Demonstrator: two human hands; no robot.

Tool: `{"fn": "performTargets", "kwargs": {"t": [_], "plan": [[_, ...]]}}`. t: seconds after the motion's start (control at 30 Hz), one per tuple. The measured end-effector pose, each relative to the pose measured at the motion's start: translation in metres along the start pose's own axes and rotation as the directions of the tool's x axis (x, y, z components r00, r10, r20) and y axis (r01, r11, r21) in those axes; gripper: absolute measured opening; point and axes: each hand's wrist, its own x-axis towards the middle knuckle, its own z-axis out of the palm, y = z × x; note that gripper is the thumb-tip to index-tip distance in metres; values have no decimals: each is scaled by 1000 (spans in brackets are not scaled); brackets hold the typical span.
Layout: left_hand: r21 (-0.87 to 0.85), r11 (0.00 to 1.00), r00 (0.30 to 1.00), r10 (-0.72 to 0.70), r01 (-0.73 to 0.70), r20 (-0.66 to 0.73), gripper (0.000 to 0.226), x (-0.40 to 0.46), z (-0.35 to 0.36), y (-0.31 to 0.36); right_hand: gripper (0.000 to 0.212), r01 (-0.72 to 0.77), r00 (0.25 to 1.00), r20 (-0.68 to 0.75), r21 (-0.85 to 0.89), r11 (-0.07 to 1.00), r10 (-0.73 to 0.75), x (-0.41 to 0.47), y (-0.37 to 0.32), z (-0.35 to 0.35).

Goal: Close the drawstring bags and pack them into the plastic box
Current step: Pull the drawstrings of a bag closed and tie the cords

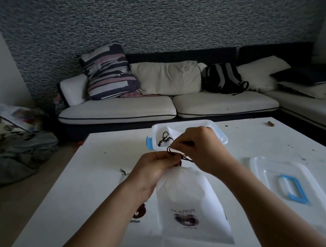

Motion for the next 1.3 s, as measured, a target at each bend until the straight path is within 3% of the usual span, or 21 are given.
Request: {"fn": "performTargets", "kwargs": {"t": [0.17,0.27,0.53,0.8,1.03,1.3], "plan": [[-240,968,981,-115,74,-158,10,8,-9,2,17,44,999,-21,-76,996,-46,1,3,-20],[-318,946,974,-120,55,-190,9,13,-16,3,16,-44,999,-37,-97,994,40,0,14,-26],[-184,983,978,-25,-15,-209,15,8,-7,2,8,-210,973,-63,142,967,221,-9,0,0],[-190,980,987,19,-50,-161,18,4,-1,-1,8,-288,951,-27,295,911,310,-10,-6,7],[-72,985,979,144,-156,-144,16,2,-3,-6,14,-250,966,-10,207,946,257,-10,-5,6],[-281,959,974,-36,-28,-222,18,2,4,-8,10,-73,993,90,-7,997,74,-11,-8,6]]}}
